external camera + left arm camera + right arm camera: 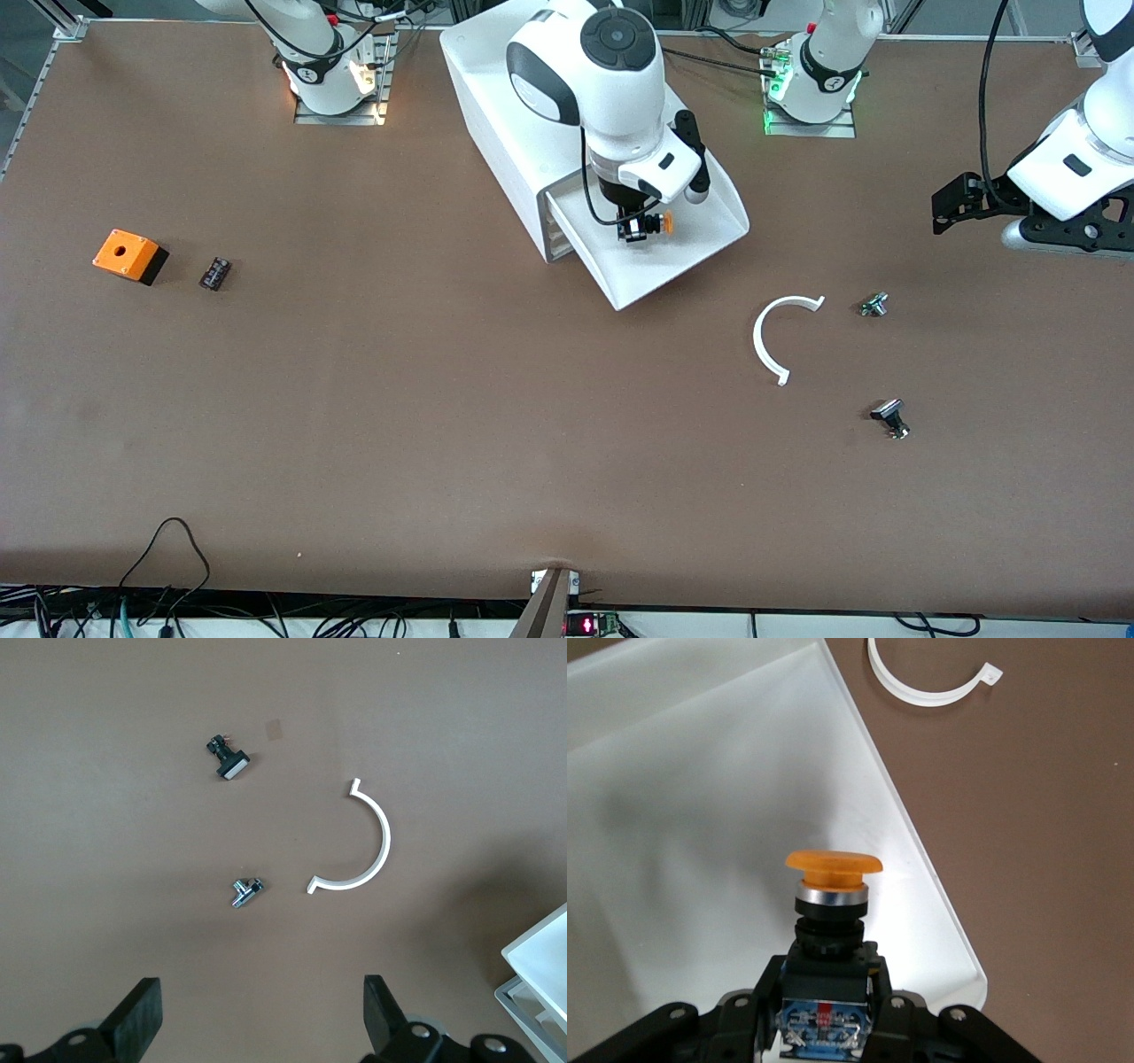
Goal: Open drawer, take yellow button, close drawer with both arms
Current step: 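Lift the orange button out of the drawer with the right gripper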
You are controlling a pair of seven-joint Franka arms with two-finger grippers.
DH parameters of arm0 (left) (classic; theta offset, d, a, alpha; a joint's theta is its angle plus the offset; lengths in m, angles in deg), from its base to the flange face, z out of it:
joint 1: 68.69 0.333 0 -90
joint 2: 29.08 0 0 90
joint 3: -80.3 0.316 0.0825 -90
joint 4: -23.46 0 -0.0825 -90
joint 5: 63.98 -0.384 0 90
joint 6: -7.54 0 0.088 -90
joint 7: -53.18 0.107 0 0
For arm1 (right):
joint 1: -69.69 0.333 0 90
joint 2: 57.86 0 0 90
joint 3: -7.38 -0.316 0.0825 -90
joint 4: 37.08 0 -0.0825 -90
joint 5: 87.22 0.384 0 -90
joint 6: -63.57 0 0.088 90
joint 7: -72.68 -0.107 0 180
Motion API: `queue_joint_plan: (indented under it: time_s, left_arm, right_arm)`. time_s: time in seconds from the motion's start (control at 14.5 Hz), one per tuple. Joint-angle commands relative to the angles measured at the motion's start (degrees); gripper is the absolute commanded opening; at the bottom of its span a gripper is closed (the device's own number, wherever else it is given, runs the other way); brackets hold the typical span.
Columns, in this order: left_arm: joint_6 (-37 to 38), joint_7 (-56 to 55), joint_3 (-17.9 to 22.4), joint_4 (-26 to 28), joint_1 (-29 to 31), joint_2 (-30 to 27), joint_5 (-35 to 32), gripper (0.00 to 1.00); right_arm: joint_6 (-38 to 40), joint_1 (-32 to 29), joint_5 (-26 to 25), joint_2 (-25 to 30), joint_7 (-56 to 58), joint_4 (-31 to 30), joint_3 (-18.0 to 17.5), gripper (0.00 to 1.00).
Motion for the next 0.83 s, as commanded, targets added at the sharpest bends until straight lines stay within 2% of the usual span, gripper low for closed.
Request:
queue_joint_plan:
  time_s: [0.0,0.28,0.48,0.69,0.76]
  left_arm:
    - [0.99,-0.57,0.08,-1.16,-0.02,0.37,-1.49,1.0]
    - [0.99,-0.4,-0.01,-1.25,-0.02,0.29,-1.06,0.99]
    - [0.73,-0.22,0.34,-1.6,-0.02,0.46,-0.18,0.99]
    - [-1.37,0.22,0.25,-0.99,-0.54,1.95,-0.61,0.99]
    - [-1.38,0.57,-0.1,-0.81,-0.81,2.13,-0.87,1.0]
  right_arm:
    - [1.43,0.4,0.13,2.08,-3.24,0.43,1.62,0.37]
    - [2.22,-1.62,0.04,4.89,-3.32,0.34,3.9,0.37]
    - [2.05,-5.83,0.65,4.9,-3.58,0.25,4.08,0.37]
    - [2.13,-6.63,0.4,4.81,-14.61,-0.45,4.17,0.37]
    - [1.61,-6.2,0.13,5.07,-17.1,-2.54,4.34,0.37]
